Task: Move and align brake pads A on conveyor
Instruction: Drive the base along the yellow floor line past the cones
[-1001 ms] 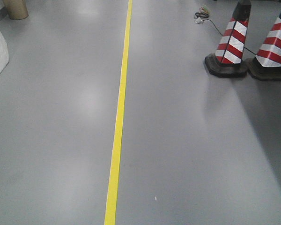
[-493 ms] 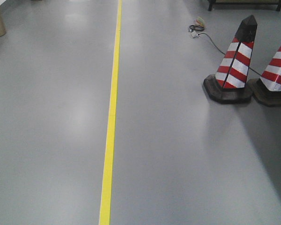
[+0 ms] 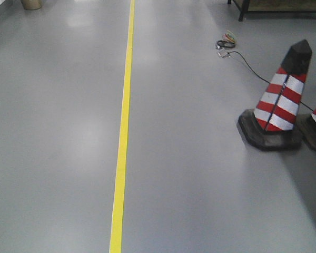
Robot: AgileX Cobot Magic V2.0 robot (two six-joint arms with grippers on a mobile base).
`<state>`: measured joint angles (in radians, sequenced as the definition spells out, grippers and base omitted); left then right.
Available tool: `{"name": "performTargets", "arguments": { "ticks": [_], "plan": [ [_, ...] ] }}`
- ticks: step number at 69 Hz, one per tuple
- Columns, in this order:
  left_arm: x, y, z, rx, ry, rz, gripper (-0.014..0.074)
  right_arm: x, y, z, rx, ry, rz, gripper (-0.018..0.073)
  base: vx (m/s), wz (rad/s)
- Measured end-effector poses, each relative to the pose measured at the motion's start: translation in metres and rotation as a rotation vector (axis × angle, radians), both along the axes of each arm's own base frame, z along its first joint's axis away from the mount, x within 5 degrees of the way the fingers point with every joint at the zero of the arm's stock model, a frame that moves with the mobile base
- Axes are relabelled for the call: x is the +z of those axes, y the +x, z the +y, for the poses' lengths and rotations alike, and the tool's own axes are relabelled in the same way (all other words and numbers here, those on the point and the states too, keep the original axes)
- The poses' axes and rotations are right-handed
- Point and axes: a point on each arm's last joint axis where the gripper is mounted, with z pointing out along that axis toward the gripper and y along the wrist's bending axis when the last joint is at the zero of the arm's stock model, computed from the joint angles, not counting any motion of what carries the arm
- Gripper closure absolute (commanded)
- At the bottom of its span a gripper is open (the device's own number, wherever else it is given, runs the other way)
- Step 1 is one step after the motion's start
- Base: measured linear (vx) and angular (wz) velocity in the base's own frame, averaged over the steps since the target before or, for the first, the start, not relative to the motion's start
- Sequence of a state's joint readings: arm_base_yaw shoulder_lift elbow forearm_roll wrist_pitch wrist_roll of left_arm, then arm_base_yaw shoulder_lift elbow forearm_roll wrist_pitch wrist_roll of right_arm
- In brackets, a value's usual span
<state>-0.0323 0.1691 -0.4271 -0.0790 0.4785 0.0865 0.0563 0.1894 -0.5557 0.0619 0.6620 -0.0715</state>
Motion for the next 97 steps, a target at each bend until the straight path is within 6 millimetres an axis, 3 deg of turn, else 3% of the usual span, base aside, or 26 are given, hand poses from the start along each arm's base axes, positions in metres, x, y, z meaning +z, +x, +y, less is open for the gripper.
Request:
{"name": "performTargets", "arguments": {
  "ticks": [73, 97],
  "plan": [
    [0.0, 0.0, 0.0, 0.0, 0.0, 0.0, 0.0602, 0.0, 0.0, 0.0, 0.0, 0.001, 0.0, 0.0565, 0.66, -0.02],
    [0.0, 0.0, 0.0, 0.0, 0.0, 0.0, 0.0602, 0.0, 0.0, 0.0001, 0.001, 0.002, 0.0, 0.0565, 0.4, -0.46]
  ]
}}
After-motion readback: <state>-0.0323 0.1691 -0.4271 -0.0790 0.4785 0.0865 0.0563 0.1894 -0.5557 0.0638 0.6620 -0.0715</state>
